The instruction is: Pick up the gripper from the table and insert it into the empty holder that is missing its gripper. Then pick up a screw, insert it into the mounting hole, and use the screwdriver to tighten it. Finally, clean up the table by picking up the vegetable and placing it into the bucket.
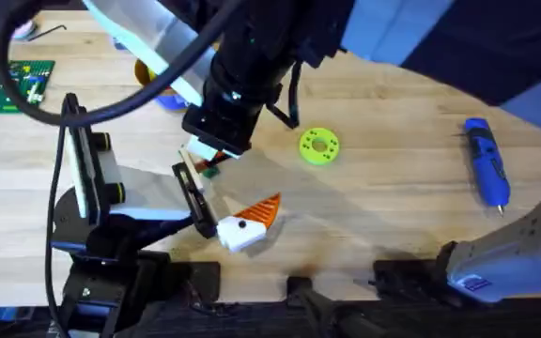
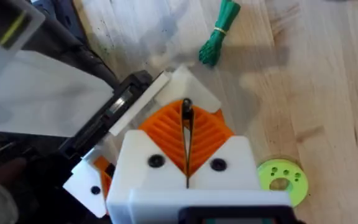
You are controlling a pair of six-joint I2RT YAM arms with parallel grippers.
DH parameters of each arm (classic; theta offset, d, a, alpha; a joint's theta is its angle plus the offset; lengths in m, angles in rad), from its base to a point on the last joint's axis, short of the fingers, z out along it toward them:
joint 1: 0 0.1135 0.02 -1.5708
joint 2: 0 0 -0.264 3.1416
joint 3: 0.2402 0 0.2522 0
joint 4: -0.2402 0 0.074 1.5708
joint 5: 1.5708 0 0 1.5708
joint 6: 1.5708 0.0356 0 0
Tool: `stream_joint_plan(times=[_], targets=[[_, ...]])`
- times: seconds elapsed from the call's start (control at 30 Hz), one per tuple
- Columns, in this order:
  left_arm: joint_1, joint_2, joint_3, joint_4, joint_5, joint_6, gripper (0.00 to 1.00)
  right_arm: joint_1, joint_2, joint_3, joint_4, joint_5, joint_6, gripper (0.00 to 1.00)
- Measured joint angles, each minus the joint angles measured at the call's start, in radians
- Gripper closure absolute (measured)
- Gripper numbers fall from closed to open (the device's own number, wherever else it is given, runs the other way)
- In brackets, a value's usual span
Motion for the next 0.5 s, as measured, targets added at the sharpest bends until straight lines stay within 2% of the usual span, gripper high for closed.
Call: stream_joint_plan(times=[0.5], targets=[[0.000, 0.002, 0.000, 0.000, -0.001, -0.008, 0.008, 0.000, 0.031, 0.000, 0.009, -0.009, 0.004, 0.995]])
